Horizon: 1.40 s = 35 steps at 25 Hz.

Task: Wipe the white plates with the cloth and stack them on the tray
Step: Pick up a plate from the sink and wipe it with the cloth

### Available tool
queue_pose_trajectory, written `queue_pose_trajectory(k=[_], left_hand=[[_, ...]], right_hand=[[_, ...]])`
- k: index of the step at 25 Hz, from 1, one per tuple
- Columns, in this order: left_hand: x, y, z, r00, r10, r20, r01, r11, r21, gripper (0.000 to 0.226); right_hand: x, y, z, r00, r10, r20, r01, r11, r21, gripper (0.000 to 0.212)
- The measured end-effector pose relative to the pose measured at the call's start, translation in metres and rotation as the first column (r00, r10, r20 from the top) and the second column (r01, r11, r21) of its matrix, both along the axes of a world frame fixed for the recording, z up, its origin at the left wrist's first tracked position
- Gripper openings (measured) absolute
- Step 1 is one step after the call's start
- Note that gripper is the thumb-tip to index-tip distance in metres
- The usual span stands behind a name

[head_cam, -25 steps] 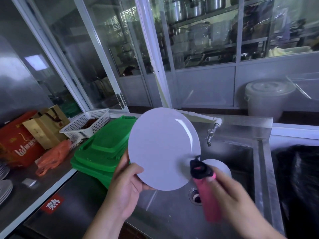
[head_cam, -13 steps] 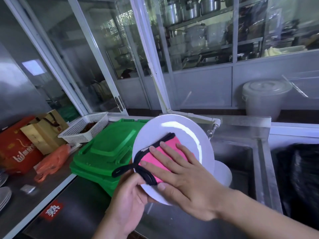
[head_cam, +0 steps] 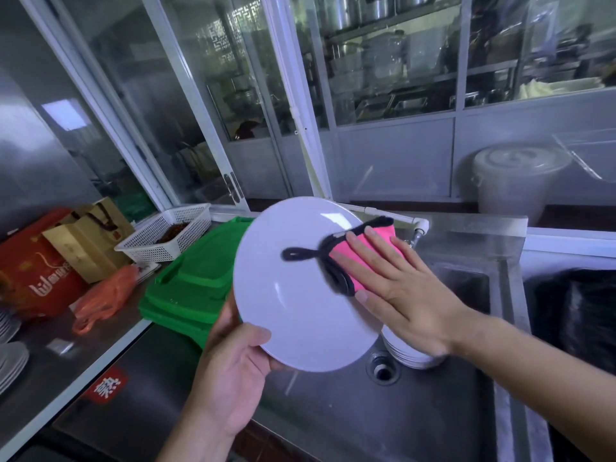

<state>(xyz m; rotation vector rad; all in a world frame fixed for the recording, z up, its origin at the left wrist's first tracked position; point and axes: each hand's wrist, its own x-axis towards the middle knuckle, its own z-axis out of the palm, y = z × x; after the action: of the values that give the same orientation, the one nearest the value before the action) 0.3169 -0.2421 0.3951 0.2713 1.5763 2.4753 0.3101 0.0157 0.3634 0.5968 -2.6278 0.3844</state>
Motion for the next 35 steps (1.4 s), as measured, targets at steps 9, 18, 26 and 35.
queue_pose_trajectory(k=[9, 18, 26, 35], left_hand=[[-0.014, 0.015, -0.016, 0.999, -0.046, -0.007, 0.046, 0.993, 0.111, 0.085], [-0.033, 0.028, -0.03, 0.989, -0.08, 0.122, 0.067, 0.992, 0.111, 0.046], [-0.064, 0.013, -0.048, 0.976, -0.158, 0.147, 0.149, 0.986, 0.074, 0.053], [-0.094, 0.005, -0.061, 0.947, -0.248, 0.205, 0.236, 0.968, 0.081, 0.056]], right_hand=[[0.065, -0.049, -0.037, 0.987, 0.144, -0.072, -0.159, 0.945, -0.286, 0.047], [0.08, -0.009, 0.007, 0.795, 0.577, 0.187, 0.305, -0.114, -0.945, 0.036], [0.066, -0.009, -0.001, 0.806, 0.556, 0.201, 0.529, -0.526, -0.666, 0.068], [0.011, -0.022, 0.035, 0.846, -0.181, 0.502, 0.506, -0.027, -0.862, 0.02]])
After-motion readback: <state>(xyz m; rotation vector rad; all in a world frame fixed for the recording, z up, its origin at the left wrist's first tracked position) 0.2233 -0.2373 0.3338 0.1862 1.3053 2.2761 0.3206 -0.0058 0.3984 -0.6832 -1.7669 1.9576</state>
